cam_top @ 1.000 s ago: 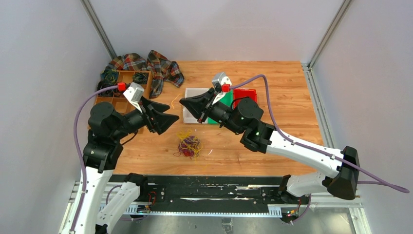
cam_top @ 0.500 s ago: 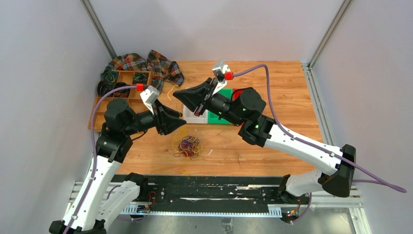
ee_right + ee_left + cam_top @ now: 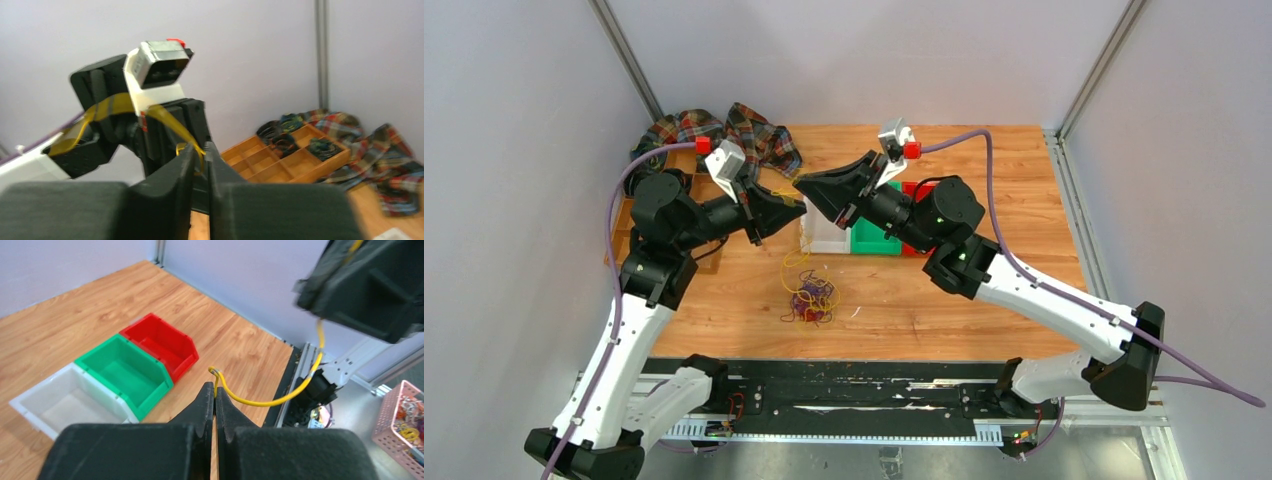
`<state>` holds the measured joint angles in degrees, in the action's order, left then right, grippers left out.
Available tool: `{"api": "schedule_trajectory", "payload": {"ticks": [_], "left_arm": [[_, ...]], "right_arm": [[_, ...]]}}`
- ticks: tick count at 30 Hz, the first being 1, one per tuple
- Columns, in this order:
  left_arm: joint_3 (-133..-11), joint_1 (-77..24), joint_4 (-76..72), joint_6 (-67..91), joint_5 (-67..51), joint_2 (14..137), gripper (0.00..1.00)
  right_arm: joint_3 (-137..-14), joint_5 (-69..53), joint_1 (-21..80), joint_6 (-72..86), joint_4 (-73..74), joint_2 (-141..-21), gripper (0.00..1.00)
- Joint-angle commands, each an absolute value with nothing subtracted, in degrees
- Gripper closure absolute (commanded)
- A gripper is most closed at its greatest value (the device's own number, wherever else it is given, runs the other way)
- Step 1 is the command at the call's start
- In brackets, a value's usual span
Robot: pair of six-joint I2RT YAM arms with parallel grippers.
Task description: Untangle the cables
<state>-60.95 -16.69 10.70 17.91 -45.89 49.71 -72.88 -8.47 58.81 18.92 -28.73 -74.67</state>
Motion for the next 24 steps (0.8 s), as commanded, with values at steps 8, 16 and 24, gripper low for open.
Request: {"api": "schedule_trajectory", "payload": {"ticks": [8,16,24], "left_arm": [[-70.83,-17.14,9.27,20.91,-46.99,52.32,0.99],[-73.49,-17.18,11.41,21.92,-47.15,53.13,0.99],[-75.48,-17.21,12.59,22.76,-47.93,54.21,0.99]], "right_arm": [[-60.05,-7.28,56.46,13.47,-31.31,-65.8,0.31],[-63.62,-12.24,56.47,10.58,-31.59,-73.69,0.3],[-71.64,-13.39,56.43,9.82,-32.82,-82.1,0.4]]}}
